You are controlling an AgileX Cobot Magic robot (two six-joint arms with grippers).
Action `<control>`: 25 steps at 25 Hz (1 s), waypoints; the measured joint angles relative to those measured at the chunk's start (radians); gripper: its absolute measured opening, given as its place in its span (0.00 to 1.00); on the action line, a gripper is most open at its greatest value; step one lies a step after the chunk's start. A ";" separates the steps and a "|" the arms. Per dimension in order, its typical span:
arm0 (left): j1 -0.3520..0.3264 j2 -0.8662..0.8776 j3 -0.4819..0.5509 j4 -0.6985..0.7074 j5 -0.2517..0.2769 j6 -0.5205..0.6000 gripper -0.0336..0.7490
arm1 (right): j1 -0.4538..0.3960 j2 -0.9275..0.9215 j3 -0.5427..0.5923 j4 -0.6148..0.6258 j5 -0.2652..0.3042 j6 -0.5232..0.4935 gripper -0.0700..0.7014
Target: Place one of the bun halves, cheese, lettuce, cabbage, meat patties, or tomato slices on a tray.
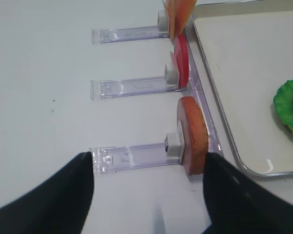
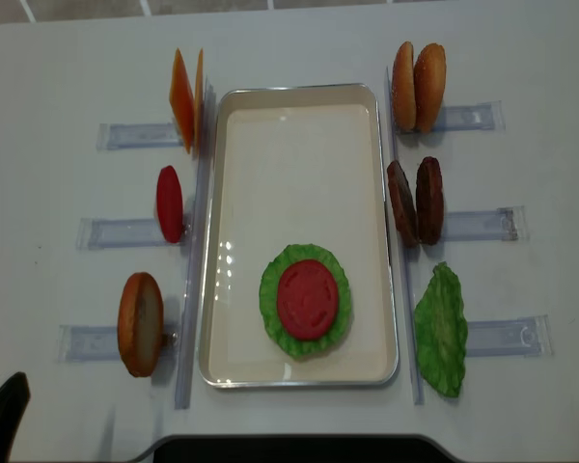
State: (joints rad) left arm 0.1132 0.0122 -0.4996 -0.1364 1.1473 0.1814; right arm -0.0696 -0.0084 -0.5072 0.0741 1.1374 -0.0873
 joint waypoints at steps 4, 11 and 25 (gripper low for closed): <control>-0.006 -0.027 0.023 -0.010 -0.014 0.017 0.73 | 0.000 0.000 0.000 0.000 0.000 0.000 0.72; -0.072 -0.027 0.023 -0.008 -0.020 0.020 0.73 | 0.000 0.000 0.000 0.000 0.000 0.000 0.72; -0.072 -0.027 0.023 0.086 -0.031 -0.112 0.73 | 0.000 0.000 0.000 0.000 0.000 0.000 0.72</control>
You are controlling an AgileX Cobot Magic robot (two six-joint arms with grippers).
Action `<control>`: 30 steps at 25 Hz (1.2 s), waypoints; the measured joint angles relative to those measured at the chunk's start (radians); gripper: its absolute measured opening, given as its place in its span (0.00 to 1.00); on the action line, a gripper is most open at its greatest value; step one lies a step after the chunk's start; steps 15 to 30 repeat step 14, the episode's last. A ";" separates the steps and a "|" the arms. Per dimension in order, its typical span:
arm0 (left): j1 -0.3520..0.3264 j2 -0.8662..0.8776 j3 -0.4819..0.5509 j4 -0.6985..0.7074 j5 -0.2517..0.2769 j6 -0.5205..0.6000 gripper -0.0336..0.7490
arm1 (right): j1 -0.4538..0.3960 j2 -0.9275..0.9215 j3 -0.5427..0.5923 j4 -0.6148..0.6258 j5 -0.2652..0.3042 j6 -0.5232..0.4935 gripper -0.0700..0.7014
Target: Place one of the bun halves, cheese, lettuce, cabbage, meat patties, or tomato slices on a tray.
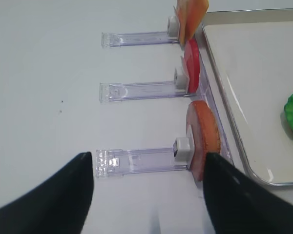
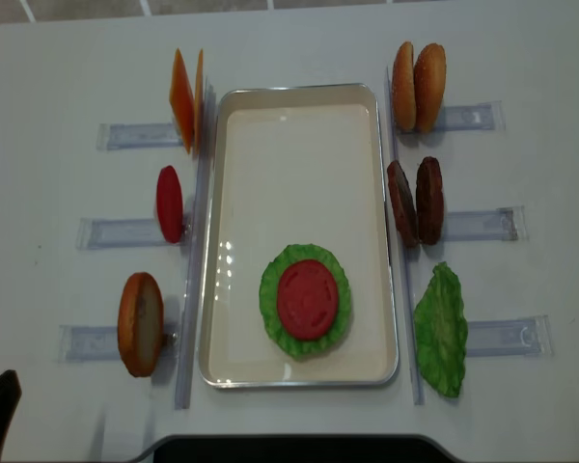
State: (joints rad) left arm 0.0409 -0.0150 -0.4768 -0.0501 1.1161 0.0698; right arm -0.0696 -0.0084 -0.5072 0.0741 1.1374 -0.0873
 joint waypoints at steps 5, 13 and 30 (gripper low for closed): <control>0.000 0.000 0.000 0.001 0.000 0.000 0.73 | 0.000 0.000 0.000 0.000 0.000 0.000 0.72; 0.000 0.000 0.000 0.002 0.000 0.000 0.73 | 0.000 0.000 0.000 0.000 0.000 0.000 0.72; 0.000 0.000 0.000 0.002 0.000 -0.001 0.73 | 0.000 0.000 0.000 0.000 0.000 0.000 0.72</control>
